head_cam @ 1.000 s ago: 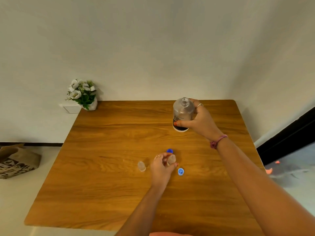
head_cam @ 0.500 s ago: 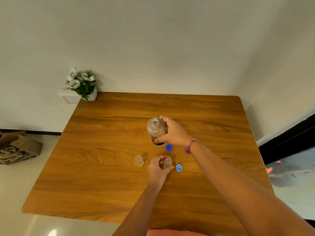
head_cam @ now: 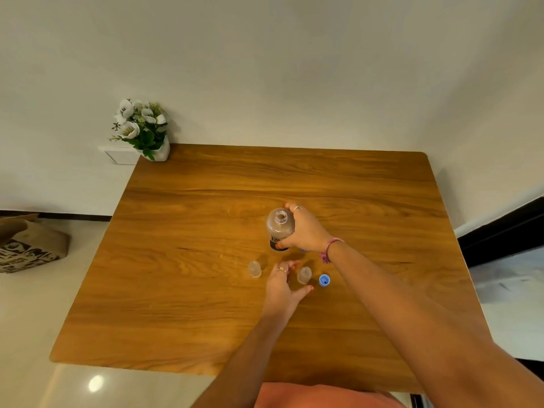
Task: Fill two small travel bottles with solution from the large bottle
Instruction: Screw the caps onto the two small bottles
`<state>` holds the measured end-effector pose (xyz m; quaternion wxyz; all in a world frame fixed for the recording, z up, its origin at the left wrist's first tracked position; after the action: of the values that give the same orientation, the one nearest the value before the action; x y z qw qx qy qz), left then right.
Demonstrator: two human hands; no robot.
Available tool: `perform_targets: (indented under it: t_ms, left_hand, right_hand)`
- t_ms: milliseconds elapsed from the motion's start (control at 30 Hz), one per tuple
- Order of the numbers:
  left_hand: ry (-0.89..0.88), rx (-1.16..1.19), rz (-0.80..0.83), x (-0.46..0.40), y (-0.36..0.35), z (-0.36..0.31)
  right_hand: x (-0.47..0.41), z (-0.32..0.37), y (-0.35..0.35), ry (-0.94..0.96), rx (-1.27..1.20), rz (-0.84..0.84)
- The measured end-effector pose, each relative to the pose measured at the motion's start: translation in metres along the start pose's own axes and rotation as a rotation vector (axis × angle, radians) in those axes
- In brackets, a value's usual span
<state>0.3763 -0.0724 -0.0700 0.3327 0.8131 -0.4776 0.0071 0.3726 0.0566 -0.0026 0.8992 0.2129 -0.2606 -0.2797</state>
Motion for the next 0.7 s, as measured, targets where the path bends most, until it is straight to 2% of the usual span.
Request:
perform_targets:
  t_ms: [67,233,367,467,567,633,700]
  left_hand:
    - [-0.073,-0.043,0.02,0.005,0.009,-0.003]
    - [-0.392,-0.203,0.113,0.031,0.035,-0.014]
    - [-0.519,-0.264,0.059,0.046,0.059,-0.013]
    - [-0.544,-0.261,-0.032,0.049,0.08,-0.003]
    - [-0.505,-0.221,-0.145,0.045,0.103,0.016]
    - [-0.411,-0.195,-0.201,0.039,0.114,0.034]
    - [-0.275,-0.178,-0.179,0.028,0.116,0.05]
  right_hand:
    - [0.003,-0.001,-0.002,-0.006,0.003,-0.001]
    - [0.01,0.001,-0.003,-0.059,-0.004,0.004]
    - [0.019,0.004,-0.002,-0.145,0.073,0.02]
    - [0.04,0.016,0.009,-0.213,0.149,-0.076]
    - [0.084,0.048,0.012,-0.139,0.279,-0.245]
    - [0.107,0.062,-0.01,-0.059,0.355,-0.243]
    - [0.111,0.06,-0.041,-0.033,0.416,-0.176]
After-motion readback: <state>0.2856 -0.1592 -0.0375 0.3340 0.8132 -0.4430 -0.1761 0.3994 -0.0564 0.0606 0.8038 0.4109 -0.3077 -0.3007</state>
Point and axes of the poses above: each hand's wrist, its own x-axis away from the middle knuckle, its own y-axis out of the back of the hand, z = x × y, the point moved 8 cm from there along -x, towards the middle knuckle, and after that the axes turned 9 degrees about -x, right-handed, at the moved point
